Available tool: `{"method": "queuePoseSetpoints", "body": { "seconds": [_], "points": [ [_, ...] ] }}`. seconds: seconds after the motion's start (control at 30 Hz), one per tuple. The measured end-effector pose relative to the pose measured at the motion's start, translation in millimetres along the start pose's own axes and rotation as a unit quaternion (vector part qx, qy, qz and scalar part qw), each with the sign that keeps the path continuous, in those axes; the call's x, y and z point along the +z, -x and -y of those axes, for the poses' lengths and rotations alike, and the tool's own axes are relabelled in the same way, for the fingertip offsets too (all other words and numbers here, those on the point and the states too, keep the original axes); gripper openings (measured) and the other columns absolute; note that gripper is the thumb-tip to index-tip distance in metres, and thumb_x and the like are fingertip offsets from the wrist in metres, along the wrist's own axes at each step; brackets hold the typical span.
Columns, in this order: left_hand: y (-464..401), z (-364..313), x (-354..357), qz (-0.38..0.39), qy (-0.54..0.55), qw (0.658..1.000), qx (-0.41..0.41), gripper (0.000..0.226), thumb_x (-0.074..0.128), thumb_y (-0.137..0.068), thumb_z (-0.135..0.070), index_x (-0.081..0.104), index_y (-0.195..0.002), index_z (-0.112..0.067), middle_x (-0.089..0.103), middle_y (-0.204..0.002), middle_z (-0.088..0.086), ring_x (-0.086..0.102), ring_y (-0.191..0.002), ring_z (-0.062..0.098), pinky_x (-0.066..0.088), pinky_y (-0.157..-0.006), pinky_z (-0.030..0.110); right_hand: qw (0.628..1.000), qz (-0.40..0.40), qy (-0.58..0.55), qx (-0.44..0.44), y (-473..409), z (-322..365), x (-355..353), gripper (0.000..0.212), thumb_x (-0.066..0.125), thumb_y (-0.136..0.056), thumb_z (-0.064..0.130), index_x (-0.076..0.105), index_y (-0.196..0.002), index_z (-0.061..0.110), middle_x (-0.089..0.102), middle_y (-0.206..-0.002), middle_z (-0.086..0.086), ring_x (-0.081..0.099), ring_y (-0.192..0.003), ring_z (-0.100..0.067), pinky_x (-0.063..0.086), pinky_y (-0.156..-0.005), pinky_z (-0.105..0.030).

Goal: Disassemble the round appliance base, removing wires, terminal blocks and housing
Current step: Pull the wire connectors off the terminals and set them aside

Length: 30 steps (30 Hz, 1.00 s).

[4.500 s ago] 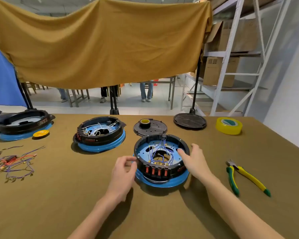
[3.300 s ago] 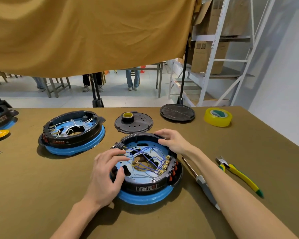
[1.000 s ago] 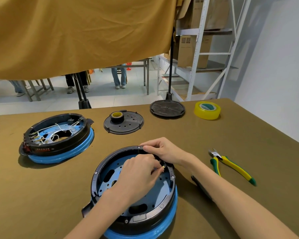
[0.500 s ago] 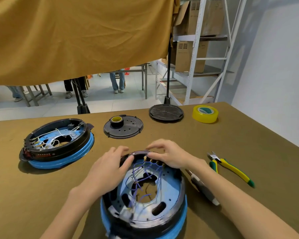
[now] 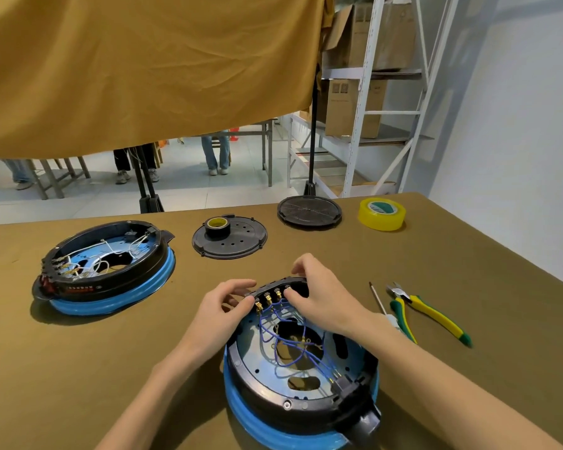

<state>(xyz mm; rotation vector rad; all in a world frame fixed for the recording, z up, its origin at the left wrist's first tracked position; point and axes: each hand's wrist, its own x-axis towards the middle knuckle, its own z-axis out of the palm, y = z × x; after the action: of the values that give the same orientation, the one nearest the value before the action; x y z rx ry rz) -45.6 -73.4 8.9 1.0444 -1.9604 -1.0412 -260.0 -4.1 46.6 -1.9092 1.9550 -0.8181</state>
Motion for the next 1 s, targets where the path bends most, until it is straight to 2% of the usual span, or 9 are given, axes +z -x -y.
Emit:
{"method": "queuePoseSetpoints", "body": {
  "seconds": [0.1,0.17,0.27,0.43,0.5,0.57,0.67,0.8,1.0],
  "points": [
    [4.0,5.8,2.7,0.001,0.009,1.0,-0.002,0.027,0.059,-0.104,-0.025,0.068,-0.126,-0.038,0.063,-0.12,-0.012,0.055,-0.116,0.016,0.048,-0.101,0.038,0.999,-0.028,0.041,0.007,2.4,0.1,4.5,0.021,0.062,-0.098,0.039,0.06,-0.09,0.02,0.049,-0.114,0.003,0.055,-0.103,-0.019,0.049,-0.089,-0.037],
    [7.0,3.1,7.4,0.028,0.07,0.997,-0.009,0.032,0.054,-0.103,-0.029,0.066,-0.132,-0.031,0.062,-0.132,-0.012,0.055,-0.127,0.012,0.047,-0.107,0.036,0.997,-0.028,0.065,0.032,2.6,1.8,9.1,0.026,0.059,-0.099,0.042,0.067,-0.086,0.02,0.053,-0.113,0.002,0.056,-0.101,-0.019,0.048,-0.09,-0.039],
    [13.4,-2.9,13.8,0.064,0.176,0.982,-0.033,0.035,0.052,-0.103,-0.025,0.061,-0.138,-0.027,0.069,-0.132,-0.009,0.067,-0.118,0.01,0.055,-0.092,0.025,0.995,-0.022,0.081,0.055,-1.8,4.8,12.1,0.028,0.057,-0.099,0.042,0.069,-0.085,0.021,0.059,-0.105,0.001,0.057,-0.094,-0.018,0.048,-0.09,-0.041],
    [17.0,2.2,8.1,0.019,0.12,0.992,-0.019,0.036,0.053,-0.099,-0.025,0.064,-0.133,-0.03,0.067,-0.129,-0.006,0.063,-0.122,0.017,0.055,-0.1,0.044,0.998,0.013,0.058,0.005,-7.1,6.5,12.3,0.023,0.058,-0.1,0.036,0.065,-0.086,0.02,0.056,-0.097,0.003,0.055,-0.09,-0.017,0.046,-0.089,-0.039],
    [16.4,5.8,5.1,0.024,0.07,0.997,-0.015,0.037,0.056,-0.104,-0.018,0.061,-0.136,-0.035,0.062,-0.129,-0.009,0.054,-0.128,0.014,0.051,-0.103,0.04,0.998,0.017,0.049,-0.021,-7.6,7.0,10.6,0.02,0.061,-0.098,0.036,0.067,-0.089,0.02,0.057,-0.098,0.004,0.056,-0.089,-0.015,0.048,-0.086,-0.036],
    [17.9,5.1,5.3,0.037,0.054,0.998,-0.013,0.036,0.057,-0.103,-0.027,0.06,-0.136,-0.04,0.059,-0.128,-0.012,0.048,-0.13,0.009,0.045,-0.103,0.029,0.998,0.012,0.047,-0.034,-8.4,7.5,10.1,0.018,0.064,-0.097,0.035,0.07,-0.09,0.019,0.057,-0.101,0.005,0.057,-0.09,-0.013,0.049,-0.084,-0.033],
    [21.4,0.6,9.5,0.049,0.108,0.993,-0.024,0.05,0.052,-0.089,-0.035,0.06,-0.138,-0.035,0.057,-0.139,-0.015,0.052,-0.132,0.006,0.047,-0.107,0.032,0.998,-0.017,0.053,-0.029,-7.1,9.3,15.5,0.02,0.065,-0.096,0.034,0.075,-0.089,0.018,0.058,-0.104,0.005,0.057,-0.09,-0.012,0.045,-0.08,-0.029],
    [22.5,1.6,14.1,0.063,0.184,0.98,-0.048,0.055,0.053,-0.089,-0.034,0.056,-0.144,-0.031,0.067,-0.135,-0.006,0.069,-0.119,0.02,0.058,-0.096,0.04,0.995,-0.068,0.071,-0.02,-5.4,10.3,22.5,0.021,0.066,-0.094,0.036,0.079,-0.088,0.02,0.062,-0.106,0.006,0.058,-0.091,-0.011,0.045,-0.085,-0.032],
    [21.2,3.7,14.0,0.051,0.191,0.979,-0.054,0.053,0.054,-0.088,-0.032,0.059,-0.141,-0.028,0.072,-0.126,-0.006,0.072,-0.112,0.022,0.062,-0.087,0.038,0.997,-0.068,0.043,-0.018,-4.7,9.1,22.9,0.02,0.067,-0.093,0.031,0.076,-0.08,0.018,0.062,-0.108,0.008,0.058,-0.092,-0.012,0.041,-0.083,-0.03]
  ]
}}
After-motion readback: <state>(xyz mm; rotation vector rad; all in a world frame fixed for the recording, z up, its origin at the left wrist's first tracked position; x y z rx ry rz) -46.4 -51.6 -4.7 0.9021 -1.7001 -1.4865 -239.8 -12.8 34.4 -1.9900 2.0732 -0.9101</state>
